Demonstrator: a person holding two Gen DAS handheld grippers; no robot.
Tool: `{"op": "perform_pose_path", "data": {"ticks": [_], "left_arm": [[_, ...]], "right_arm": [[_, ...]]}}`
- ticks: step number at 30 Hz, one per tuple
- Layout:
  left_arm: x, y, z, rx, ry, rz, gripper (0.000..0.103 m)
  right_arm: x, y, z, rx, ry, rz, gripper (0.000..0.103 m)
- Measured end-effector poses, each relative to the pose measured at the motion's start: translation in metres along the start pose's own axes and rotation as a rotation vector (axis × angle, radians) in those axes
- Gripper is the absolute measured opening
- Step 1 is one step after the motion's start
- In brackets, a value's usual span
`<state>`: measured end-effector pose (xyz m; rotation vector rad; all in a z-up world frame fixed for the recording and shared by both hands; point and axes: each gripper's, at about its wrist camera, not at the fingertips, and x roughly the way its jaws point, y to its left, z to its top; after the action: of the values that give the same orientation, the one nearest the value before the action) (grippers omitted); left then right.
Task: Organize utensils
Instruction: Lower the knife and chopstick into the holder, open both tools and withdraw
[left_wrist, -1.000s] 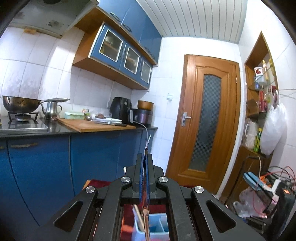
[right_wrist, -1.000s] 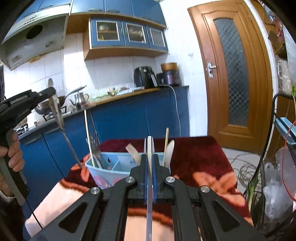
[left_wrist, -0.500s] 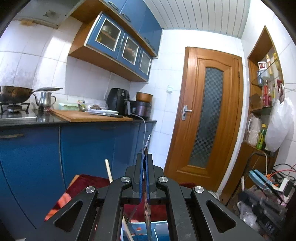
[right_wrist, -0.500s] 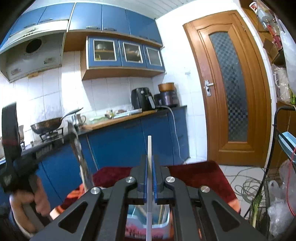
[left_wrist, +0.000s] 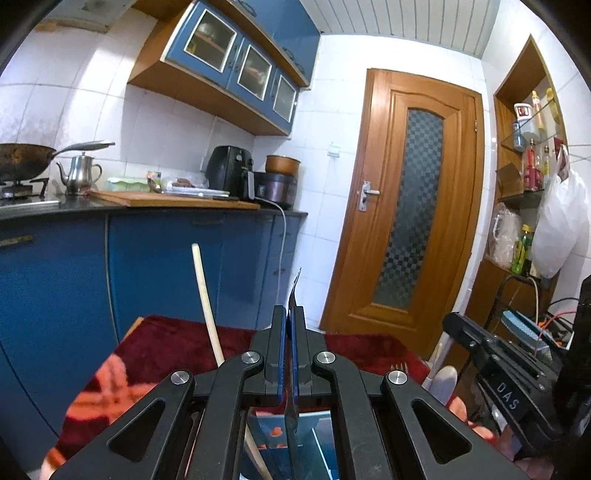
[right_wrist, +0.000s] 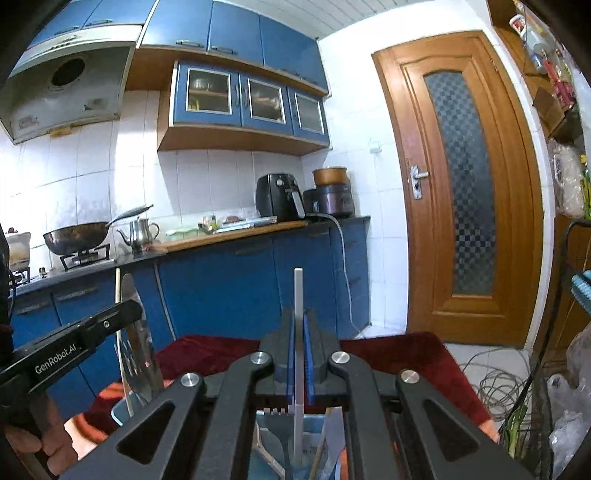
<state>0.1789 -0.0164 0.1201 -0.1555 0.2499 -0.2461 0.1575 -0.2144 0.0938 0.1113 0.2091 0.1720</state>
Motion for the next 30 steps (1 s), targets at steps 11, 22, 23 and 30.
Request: {"op": "perform_pose_path", "data": {"ticks": [11, 22, 23, 30], "left_arm": [[0.008, -0.002, -0.004, -0.016, 0.061, -0.026, 0.008], [-0.024, -0.01, 0.006, -0.011, 0.03, -0.036, 0.008], [-0.029, -0.012, 0.007, -0.006, 0.034, -0.035, 0.008], [-0.054, -0.017, 0.005, 0.019, 0.066, -0.034, 0.008]], "right_arm": [[-0.006, -0.008, -0.001, 0.063, 0.02, 0.06, 0.024], [-0.035, -0.003, 0.011, 0.067, 0.042, 0.048, 0.03], [-0.039, -0.004, 0.012, 0.069, 0.046, 0.05, 0.03], [-0.073, 0.005, 0.012, 0.063, 0.059, 0.061, 0.034]]}}
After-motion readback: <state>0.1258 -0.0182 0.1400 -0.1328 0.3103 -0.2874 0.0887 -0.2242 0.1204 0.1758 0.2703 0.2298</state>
